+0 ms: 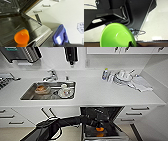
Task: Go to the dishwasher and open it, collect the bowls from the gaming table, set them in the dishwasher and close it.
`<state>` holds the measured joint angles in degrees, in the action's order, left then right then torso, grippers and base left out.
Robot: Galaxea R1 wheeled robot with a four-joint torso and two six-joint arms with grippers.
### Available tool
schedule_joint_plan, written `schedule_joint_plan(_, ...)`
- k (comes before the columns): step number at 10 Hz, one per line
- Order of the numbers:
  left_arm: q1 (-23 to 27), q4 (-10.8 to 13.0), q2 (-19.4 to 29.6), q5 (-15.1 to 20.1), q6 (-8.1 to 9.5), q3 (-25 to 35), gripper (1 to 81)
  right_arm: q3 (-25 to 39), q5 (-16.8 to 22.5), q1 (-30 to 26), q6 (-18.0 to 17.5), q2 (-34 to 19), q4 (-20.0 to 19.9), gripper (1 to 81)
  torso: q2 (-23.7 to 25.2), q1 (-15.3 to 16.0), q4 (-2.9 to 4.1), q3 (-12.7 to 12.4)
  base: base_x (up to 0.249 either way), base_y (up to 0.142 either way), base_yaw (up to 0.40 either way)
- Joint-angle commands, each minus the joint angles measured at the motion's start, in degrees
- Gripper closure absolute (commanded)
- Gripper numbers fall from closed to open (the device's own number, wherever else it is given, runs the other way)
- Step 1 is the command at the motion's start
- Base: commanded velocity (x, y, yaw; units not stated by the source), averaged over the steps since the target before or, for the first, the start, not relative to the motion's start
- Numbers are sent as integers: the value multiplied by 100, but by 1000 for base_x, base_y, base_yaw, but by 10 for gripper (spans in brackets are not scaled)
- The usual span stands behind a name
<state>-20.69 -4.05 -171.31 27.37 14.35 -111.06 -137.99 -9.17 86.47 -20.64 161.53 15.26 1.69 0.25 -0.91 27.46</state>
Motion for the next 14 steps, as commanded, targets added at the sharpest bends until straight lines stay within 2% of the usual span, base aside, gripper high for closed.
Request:
schedule_joint_plan(1, 597, -140, 53, 225, -37, 216, 10, 36, 372, 51, -19, -74, 29, 811, 0, 0, 0, 0, 0, 0, 0)
schedule_joint_plan(2, 404, -140, 299, 243, -46, 365, 10, 62, 372, 16, -19, -100, 56, 811, 0, 0, 0, 0, 0, 0, 0)
schedule_joint_plan(4, 60, -36, 1683, 217, -116, 1380, 10, 489, 372, -151, -10, -414, 21, 811, 0, 0, 0, 0, 0, 0, 0)
schedule_joint_plan(5, -115, 148, 2463, 190, -143, 2012, 10, 1249, 320, -221, 34, -834, 73, 811, 0, 0, 0, 0, 0, 0, 0)
schedule_joint_plan(6, -264, 220, 3032, 172, -143, 2395, 10, 2048, 196, -318, 34, -1330, 65, 811, 0, 0, 0, 0, 0, 0, 0)
schedule_joint_plan(8, -666, 247, 4062, 172, -152, 3033, 10, 3656, 143, -562, 16, -2422, 30, 811, 0, 0, 0, 2, 0, 0, 0)
schedule_joint_plan(10, -1665, 359, 4438, 164, -195, 3074, 10, 4454, 187, -957, -10, -3069, -5, 811, 0, 0, 0, 2, 0, 0, 0)
schedule_joint_plan(11, -2332, 578, 4439, 52, -222, 2933, 10, 4752, 196, -1220, -27, -3288, -23, 811, 0, 0, 0, 2, 0, 0, 0)
schedule_joint_plan(13, -3575, 1011, 4237, -390, -231, 2633, 10, 5292, 266, -1880, -54, -3616, -217, 811, 0, 0, 0, 2, 0, 0, 0)
schedule_joint_plan(14, -4105, 1178, 3991, -618, -231, 2123, 10, 5666, 493, -2242, -63, -3842, -451, 811, 0, 0, 0, 2, 0, 0, 0)
